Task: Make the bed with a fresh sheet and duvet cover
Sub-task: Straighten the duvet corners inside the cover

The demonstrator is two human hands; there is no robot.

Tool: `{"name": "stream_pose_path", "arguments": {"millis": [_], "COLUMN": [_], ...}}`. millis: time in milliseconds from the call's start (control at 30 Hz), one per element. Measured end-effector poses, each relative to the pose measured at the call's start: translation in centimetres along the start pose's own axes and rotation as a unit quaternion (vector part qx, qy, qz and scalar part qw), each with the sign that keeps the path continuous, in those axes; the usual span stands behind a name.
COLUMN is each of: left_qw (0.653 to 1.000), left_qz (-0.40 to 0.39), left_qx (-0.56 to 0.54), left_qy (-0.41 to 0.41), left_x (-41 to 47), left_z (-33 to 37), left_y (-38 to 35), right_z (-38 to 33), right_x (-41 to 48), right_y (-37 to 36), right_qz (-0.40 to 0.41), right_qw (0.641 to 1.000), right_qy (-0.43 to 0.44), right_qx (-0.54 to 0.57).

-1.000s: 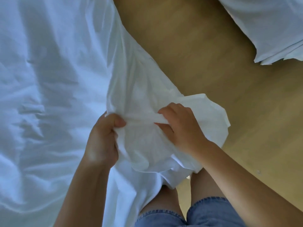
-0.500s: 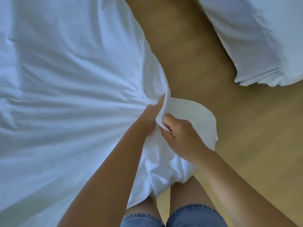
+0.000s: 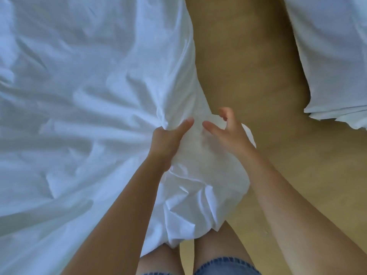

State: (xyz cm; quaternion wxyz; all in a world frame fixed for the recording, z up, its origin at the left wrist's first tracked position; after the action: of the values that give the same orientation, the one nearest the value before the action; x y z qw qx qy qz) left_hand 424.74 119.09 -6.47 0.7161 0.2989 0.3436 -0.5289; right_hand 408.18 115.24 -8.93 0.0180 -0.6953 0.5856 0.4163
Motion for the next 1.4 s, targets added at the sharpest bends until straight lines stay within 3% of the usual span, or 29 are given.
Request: {"name": "stream_pose_path", "arguments": {"millis": [100,333,433,567,667,733,833,900,967,1067,1133,1167,1233,1300,1333,1400], "left_qw": [0.998,0.992,0.991,0.982,0.973,0.981,0.995,0.998,0.989,0.919,0.874,0.859,0.851,0.855,0.858,0.878], "left_qz": [0.055,0.123,0.132,0.179,0.205,0.179,0.089,0.054,0.05,0.092,0.097,0.097,0.109,0.117,0.112,0.115], "left_qx": [-0.008,0.01,0.01,0.039,0.066,0.019,-0.005,0.026,0.137,0.381,0.474,0.499,0.513,0.505,0.501,0.464], "left_qy": [0.006,-0.033,-0.025,-0.049,-0.078,-0.075,-0.036,-0.008,0.013,0.026,0.048,0.052,0.028,-0.007,-0.011,0.001], "left_x": [0.6,0.3,0.5,0.6,-0.4,-1.5,-2.5,-2.6,-2.4,-1.6,-1.2,-1.1,-0.8,0.0,0.3,1.4], "left_z": [-0.4,-1.3,-1.8,-1.7,-0.6,0.4,0.9,0.2,-0.8,-2.0,-2.3,-2.4,-2.4,-3.1,-3.8,-5.7], "left_y": [0.0,-2.1,-3.0,-3.0,-3.2,-3.1,-2.3,-2.1,-2.4,-2.6,-2.7,-2.8,-3.6,-5.3,-6.3,-7.2], "right_z": [3.5,6.2,7.4,5.5,5.5,6.3,7.8,8.7,9.3,9.3,9.1,9.1,9.9,11.6,12.8,15.2], "right_x": [3.7,1.7,2.4,4.2,3.1,2.0,0.6,0.1,-0.1,-0.2,0.2,0.4,0.3,-1.0,-1.6,-1.1], "right_y": [-0.8,-0.8,-0.1,-2.2,-4.2,-4.1,-3.4,-3.5,-3.9,-4.5,-3.5,-2.2,2.2,5.4,5.4,2.8], "right_qz": [-0.151,-0.329,-0.362,-0.326,-0.363,-0.4,-0.441,-0.423,-0.379,-0.325,-0.293,-0.246,-0.068,0.1,0.129,0.082], "right_qw": [0.981,0.937,0.928,0.931,0.928,0.915,0.895,0.898,0.909,0.922,0.939,0.954,0.985,0.986,0.987,0.992], "right_qy": [-0.106,-0.056,-0.019,0.081,0.074,0.044,0.047,0.064,0.09,0.099,0.089,0.101,0.132,0.118,0.075,-0.001], "right_qx": [-0.056,-0.102,-0.083,-0.145,-0.041,0.011,-0.034,-0.097,-0.151,-0.187,-0.159,-0.138,-0.089,-0.062,-0.068,-0.094]}}
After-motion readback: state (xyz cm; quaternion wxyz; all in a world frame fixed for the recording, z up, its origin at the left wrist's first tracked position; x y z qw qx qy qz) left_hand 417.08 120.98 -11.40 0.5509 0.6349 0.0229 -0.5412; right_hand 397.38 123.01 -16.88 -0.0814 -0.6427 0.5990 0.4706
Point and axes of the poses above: each hand's wrist, its own x-axis towards the middle knuckle, its own y-axis out of the back of the hand, z = x × y, the point moved 3 cm from there along x, towards the middle knuckle, and after that the axes turned 2 degrees about x, right-handed, at the moved point
